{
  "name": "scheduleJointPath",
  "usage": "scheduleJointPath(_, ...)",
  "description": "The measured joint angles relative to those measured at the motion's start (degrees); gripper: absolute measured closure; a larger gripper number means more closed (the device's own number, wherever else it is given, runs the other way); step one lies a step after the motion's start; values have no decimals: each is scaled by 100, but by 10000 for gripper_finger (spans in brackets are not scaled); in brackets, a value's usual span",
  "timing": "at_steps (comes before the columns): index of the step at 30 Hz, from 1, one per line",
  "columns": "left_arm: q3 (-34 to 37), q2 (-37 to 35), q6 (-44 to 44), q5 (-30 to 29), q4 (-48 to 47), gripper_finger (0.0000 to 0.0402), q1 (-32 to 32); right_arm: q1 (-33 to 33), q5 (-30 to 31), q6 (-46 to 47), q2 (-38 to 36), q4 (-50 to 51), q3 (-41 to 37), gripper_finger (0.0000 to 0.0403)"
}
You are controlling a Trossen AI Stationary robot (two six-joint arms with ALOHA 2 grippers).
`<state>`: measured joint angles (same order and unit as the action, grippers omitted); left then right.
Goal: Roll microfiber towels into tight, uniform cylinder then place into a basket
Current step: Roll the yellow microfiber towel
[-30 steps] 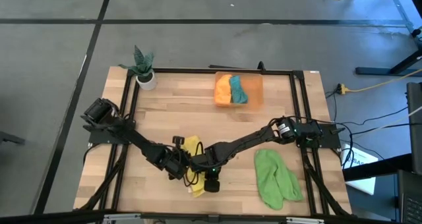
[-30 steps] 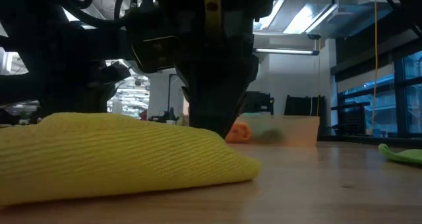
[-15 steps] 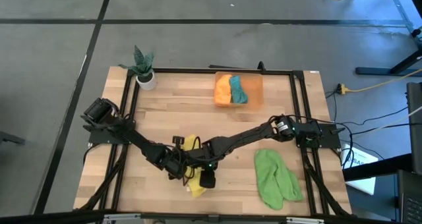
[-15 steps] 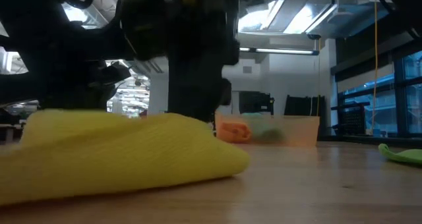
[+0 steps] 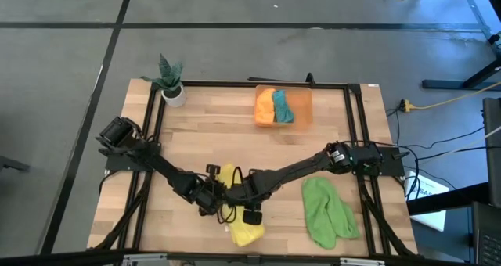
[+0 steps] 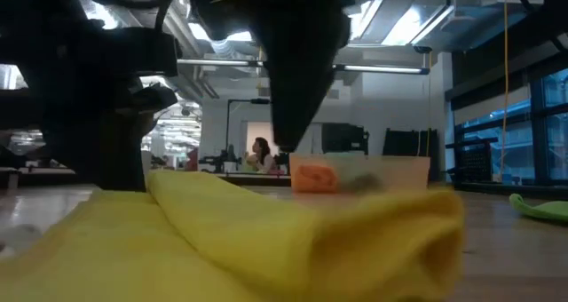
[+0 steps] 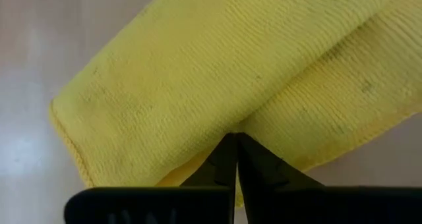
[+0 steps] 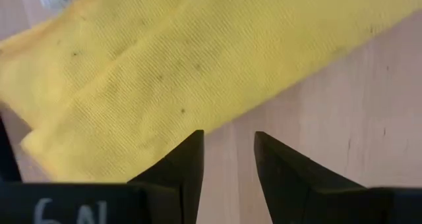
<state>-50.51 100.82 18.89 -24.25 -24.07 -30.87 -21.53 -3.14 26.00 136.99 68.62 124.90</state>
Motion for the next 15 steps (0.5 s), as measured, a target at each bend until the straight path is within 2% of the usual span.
scheduleJointPath(4,-8,0,-180,244,160,395,0,-218,61,509,0,233,6,267)
scheduleJointPath(12,-10,-191,-573,222,321,395,7,-392,1106,972,-37,521,15,267)
scheduleJointPath(15,-72,-405,-712,447,276,395,7,-392,1246,914,-142,492,20,267)
